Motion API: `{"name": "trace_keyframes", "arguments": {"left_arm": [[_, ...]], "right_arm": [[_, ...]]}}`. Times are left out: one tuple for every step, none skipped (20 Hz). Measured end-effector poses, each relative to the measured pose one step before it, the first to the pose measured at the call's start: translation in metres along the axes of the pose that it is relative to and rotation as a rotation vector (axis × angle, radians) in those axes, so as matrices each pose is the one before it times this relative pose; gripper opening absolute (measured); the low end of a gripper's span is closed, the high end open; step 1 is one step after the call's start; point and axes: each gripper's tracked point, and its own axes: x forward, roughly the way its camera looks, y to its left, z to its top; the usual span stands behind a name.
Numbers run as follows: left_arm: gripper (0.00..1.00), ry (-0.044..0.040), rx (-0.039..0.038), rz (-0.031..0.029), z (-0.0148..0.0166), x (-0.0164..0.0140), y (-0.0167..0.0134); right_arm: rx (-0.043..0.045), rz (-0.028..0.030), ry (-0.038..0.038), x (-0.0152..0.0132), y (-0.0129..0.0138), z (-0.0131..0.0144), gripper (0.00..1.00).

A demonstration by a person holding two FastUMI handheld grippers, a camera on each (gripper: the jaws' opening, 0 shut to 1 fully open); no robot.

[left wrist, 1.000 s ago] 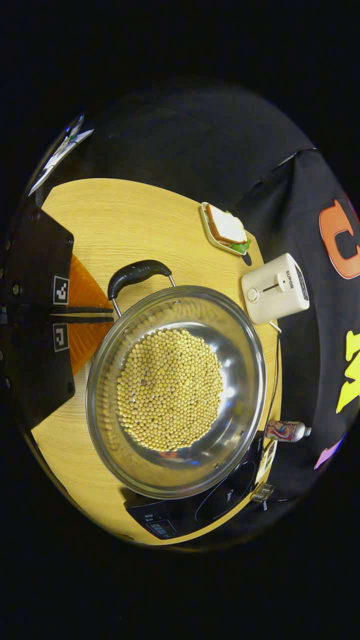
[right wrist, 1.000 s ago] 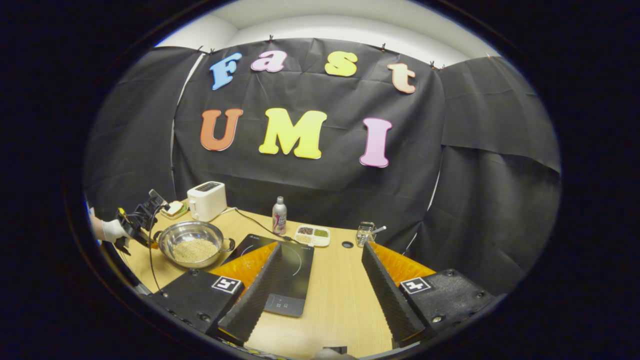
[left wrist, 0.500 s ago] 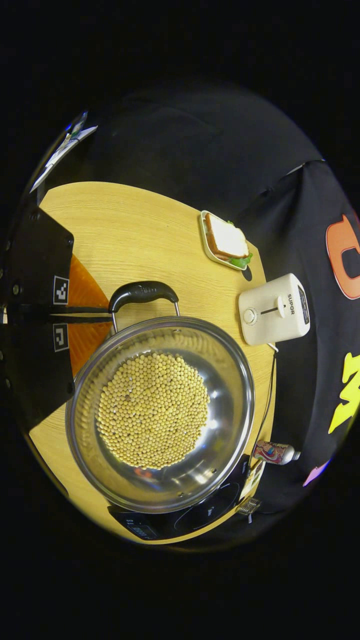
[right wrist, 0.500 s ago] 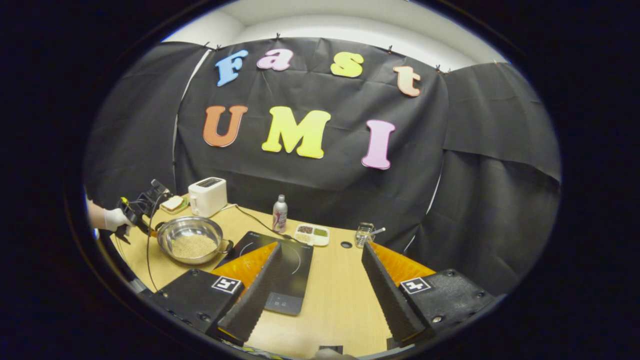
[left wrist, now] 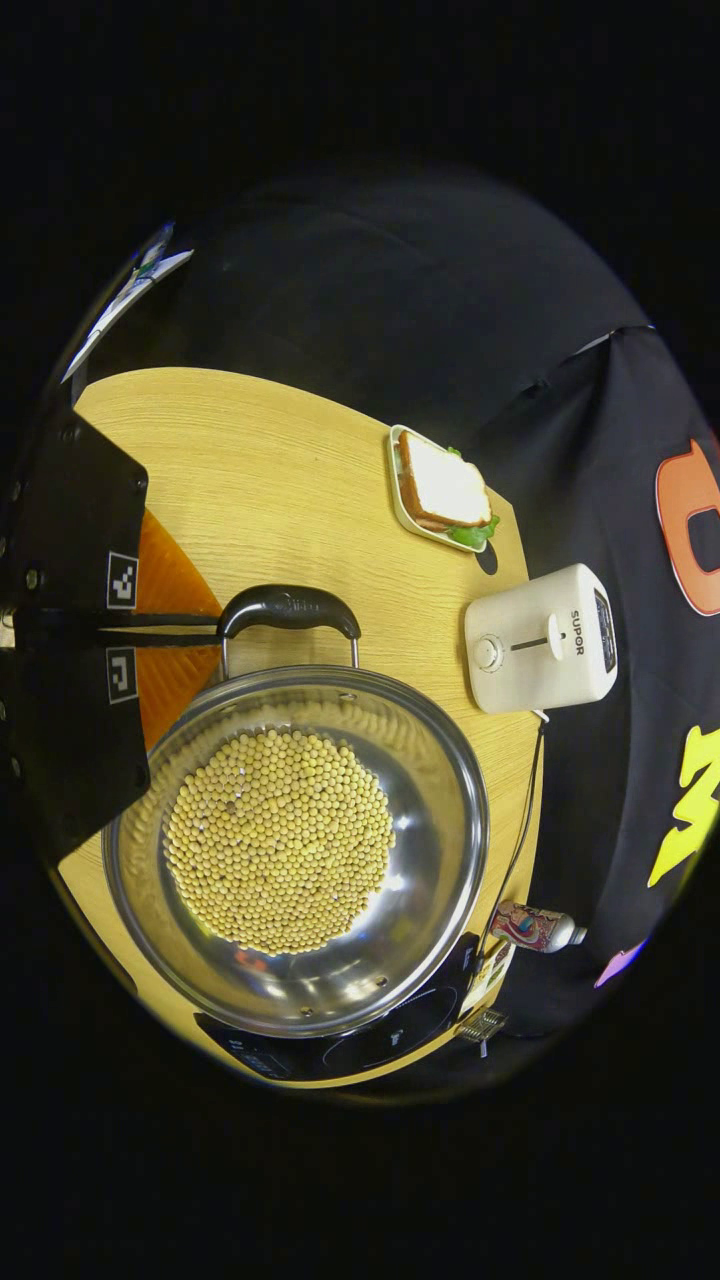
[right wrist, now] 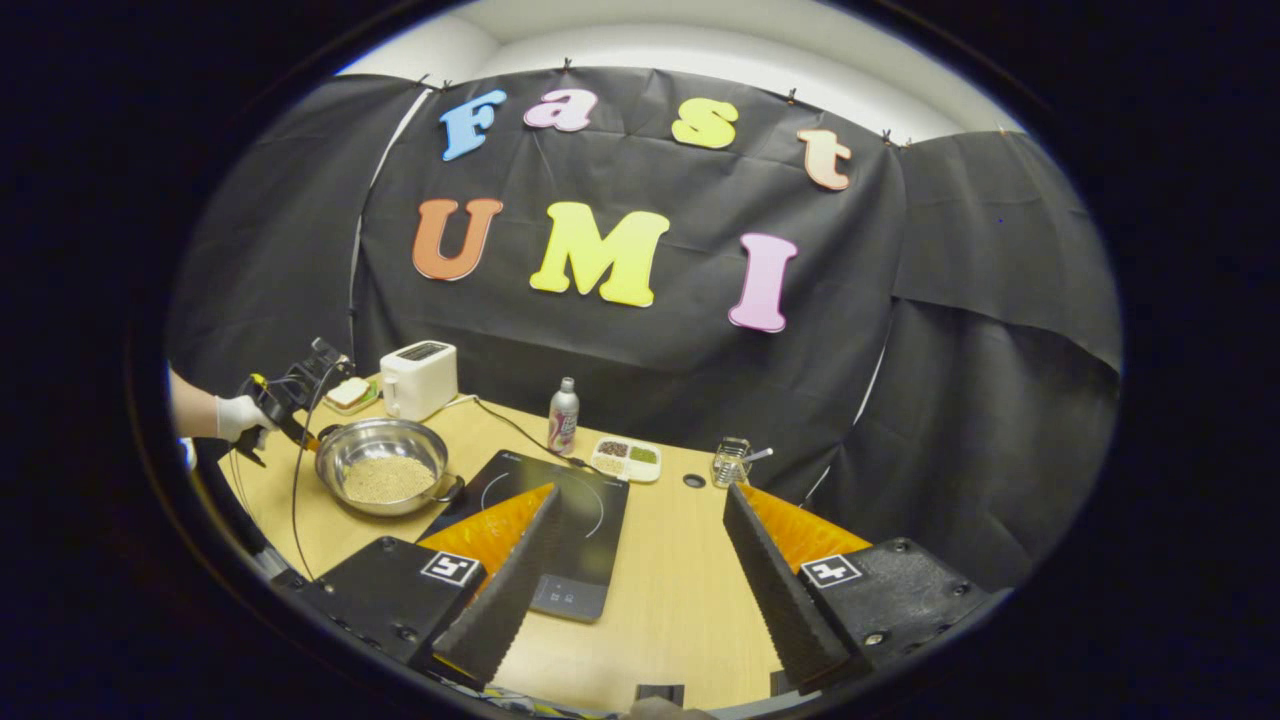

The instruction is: First push the handle of the pot to place it horizontally, then grasp the pot with both hands and set it on the induction cooktop.

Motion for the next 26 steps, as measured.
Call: {"name": "trace_keyframes", "arguments": {"left_arm": [[0.0, -0.00884, -0.01141, 0.00342, -0.00075, -0.00354, 0.00131], [0.0, -0.01023, -0.01002, -0.00022, -0.00017, -0.0033, 0.00063], [0.0, -0.0092, -0.01118, 0.00176, -0.00189, -0.00551, 0.00073], [0.0, -0.01846, -0.0123, -0.00364, 0.00095, -0.00716, -0.00083], [0.0, -0.02092, -0.01187, -0.00099, 0.00202, -0.00688, 0.00097], [0.0, -0.01849, -0.0077, 0.00156, 0.00116, -0.00794, 0.00018], [0.09, -0.02209, -0.00493, 0.00694, 0.00168, -0.00816, 0.00211], [0.0, -0.02422, -0.00115, 0.00813, 0.00333, -0.00814, 0.00226], [0.0, -0.02473, 0.00326, 0.00916, 0.00327, -0.00744, 0.00333], [0.05, -0.01564, 0.00108, -0.00218, 0.00251, -0.00776, 0.00019], [0.01, -0.00498, 0.00226, -0.00969, -0.00025, -0.00576, -0.0011], [0.12, -0.00462, 0.00266, -0.00367, 0.00138, -0.00459, -0.00026], [0.31, -0.00513, 0.00458, 0.00036, 0.00437, -0.0017, 0.00067], [0.41, -0.00793, 0.00332, 0.00342, 0.00288, -0.00211, 0.00017], [0.55, 0.00399, 0.00217, -0.00586, 0.00202, -0.00161, -0.00285], [0.63, -0.00173, -0.00032, 0.00292, 0.0049, -0.0012, -0.001], [0.79, -0.00701, 0.00534, 0.00063, 0.00595, 0.00078, -0.00029], [0.96, -0.00129, 0.0065, -0.00236, 0.00619, 0.00238, -0.00263], [0.97, 0.00796, 0.00973, 0.00257, -0.0005, 0.00402, -0.00126], [0.97, 0.0054, 0.01536, 0.00242, 0.0024, 0.00473, -0.00134], [0.97, 0.01456, 0.01345, 0.0057, 0.00109, 0.00754, 0.00023], [0.97, 0.02282, 0.00825, 0.00258, -0.00159, 0.0072, -0.00181], [0.97, 0.01579, 0.00725, -0.00055, -0.00113, 0.00636, -0.00224], [0.97, 0.01747, 0.00775, 0.0015, 0.00025, 0.00761, -0.0016], [0.97, 0.01452, 0.00781, 0.00089, -0.0009, 0.00852, -0.00028], [0.97, 0.01412, 0.00415, 0.00776, -0.00069, 0.00682, 0.0009]], "right_arm": [[0.00076, 0.00339, 0.00106, 0.00008, 0.0018, -0.00043, 1.0], [0.00318, 0.00537, 0.00136, 0.00093, 0.00263, -0.00043, 1.0], [0.00331, 0.00644, 0.00765, 0.00291, 0.0033, -0.00236, 1.0], [0.00713, 0.01106, 0.00868, 0.0033, 0.00454, -0.00172, 1.0], [0.00989, 0.01432, 0.0148, 0.00374, 0.00473, -0.00339, 1.0], [0.01472, 0.01822, 0.017, 0.00426, 0.00662, -0.00475, 1.0], [0.01501, 0.02689, 0.01724, 0.00524, 0.00853, -0.00356, 1.0], [0.01128, 0.02412, 0.01753, 0.00485, 0.00897, -0.00355, 1.0], [0.00895, 0.02395, 0.01265, 0.00729, 0.00747, -0.00258, 1.0], [0.00559, 0.01986, 0.01189, 0.00759, 0.00822, -0.00109, 1.0], [0.00309, 0.02346, 0.01158, 0.00861, 0.00886, -0.00162, 0.99], [0.00343, 0.02519, 0.0122, 0.00964, 0.0104, 0.00003, 0.96], [0.00446, 0.02689, 0.01249, 0.0122, 0.01014, -0.0014, 0.98], [0.00754, 0.03063, 0.02075, 0.0123, 0.01204, -0.00143, 0.97], [0.01182, 0.034, 0.02169, 0.01345, 0.01207, -0.00382, 0.94], [0.01674, 0.02899, 0.02782, 0.01539, 0.01089, -0.00291, 0.95], [0.01359, 0.02108, 0.03594, 0.01654, 0.00956, -0.00314, 0.93], [0.0079, 0.02331, 0.02502, 0.01583, 0.00976, -0.00106, 0.92], [0.00532, 0.01923, 0.02378, 0.01844, 0.00949, -0.00168, 0.91], [0.00252, 0.01798, 0.02419, 0.01811, 0.00866, -0.0007, 0.91], [0.00407, 0.01242, 0.02662, 0.0176, 0.00655, -0.00123, 0.91], [0.00431, 0.01036, 0.03224, 0.01795, 0.00439, -0.0035, 0.9], [0.01817, 0.01126, 0.03715, 0.0175, 0.00436, -0.00212, 0.91], [0.01923, 0.01138, 0.03241, 0.01741, 0.00524, -0.00209, 0.91], [0.01629, 0.00789, 0.02827, 0.01464, 0.00293, -0.00001, 0.84], [0.01348, 0.00495, 0.02751, 0.0147, 0.0025, 0.00012, 0.82]]}}
